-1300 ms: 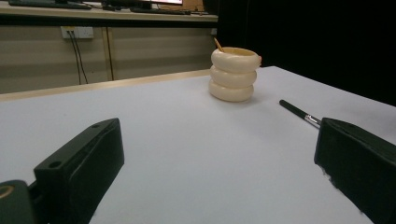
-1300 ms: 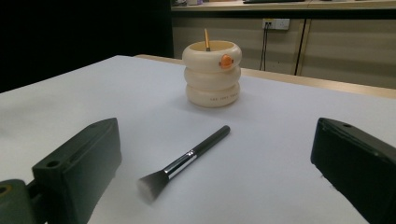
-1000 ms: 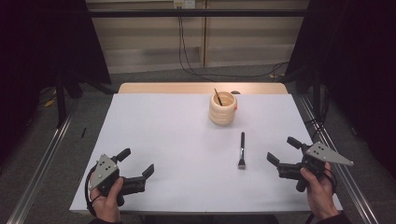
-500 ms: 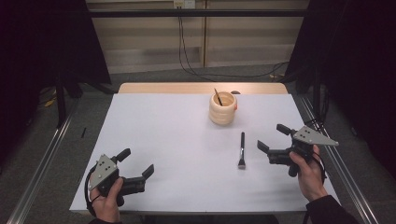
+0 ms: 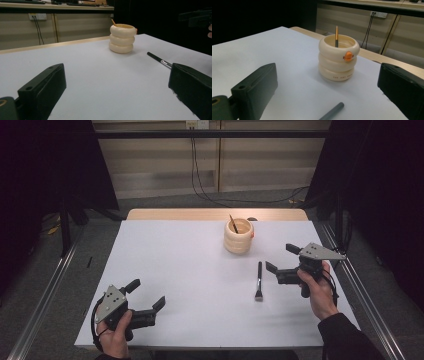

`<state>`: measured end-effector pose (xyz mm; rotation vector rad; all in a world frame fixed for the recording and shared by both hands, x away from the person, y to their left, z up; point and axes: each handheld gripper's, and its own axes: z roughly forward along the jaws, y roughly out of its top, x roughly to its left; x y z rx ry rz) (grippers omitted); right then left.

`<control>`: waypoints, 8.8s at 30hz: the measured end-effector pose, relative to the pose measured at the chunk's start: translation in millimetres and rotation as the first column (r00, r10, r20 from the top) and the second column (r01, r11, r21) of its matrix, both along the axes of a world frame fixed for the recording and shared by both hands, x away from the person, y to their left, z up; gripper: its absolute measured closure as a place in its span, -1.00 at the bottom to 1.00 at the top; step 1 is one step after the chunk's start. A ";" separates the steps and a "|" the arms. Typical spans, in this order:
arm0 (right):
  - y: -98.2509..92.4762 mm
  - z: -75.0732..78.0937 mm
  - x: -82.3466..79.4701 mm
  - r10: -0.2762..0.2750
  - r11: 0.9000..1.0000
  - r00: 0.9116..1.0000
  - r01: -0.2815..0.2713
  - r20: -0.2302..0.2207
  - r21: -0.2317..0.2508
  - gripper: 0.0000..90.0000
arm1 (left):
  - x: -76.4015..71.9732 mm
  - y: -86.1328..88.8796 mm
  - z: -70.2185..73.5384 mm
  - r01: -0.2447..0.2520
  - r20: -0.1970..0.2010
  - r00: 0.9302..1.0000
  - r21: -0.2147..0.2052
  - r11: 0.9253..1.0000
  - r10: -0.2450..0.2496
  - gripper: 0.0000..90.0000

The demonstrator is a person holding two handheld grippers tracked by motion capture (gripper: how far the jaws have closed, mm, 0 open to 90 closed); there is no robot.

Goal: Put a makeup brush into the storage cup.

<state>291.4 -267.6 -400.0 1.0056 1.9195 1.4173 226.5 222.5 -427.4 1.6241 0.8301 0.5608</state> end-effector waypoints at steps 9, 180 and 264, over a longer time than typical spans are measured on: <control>12.3 5.4 16.9 0.002 1.000 1.000 -0.002 0.000 -0.012 -0.95 | 0.3 -0.5 0.1 0.011 -0.002 1.000 0.001 1.000 -0.011 -0.97; -0.7 1.2 21.7 0.017 1.000 0.902 -0.017 -0.432 0.004 0.74 | 4.3 -1.1 -1.9 0.020 -0.014 1.000 0.011 1.000 -0.020 -0.98; 49.5 25.4 -18.1 0.385 0.918 0.908 -0.359 -0.163 0.169 0.74 | 2.2 -5.4 -0.4 0.053 0.008 0.999 -0.008 0.999 -0.053 -0.98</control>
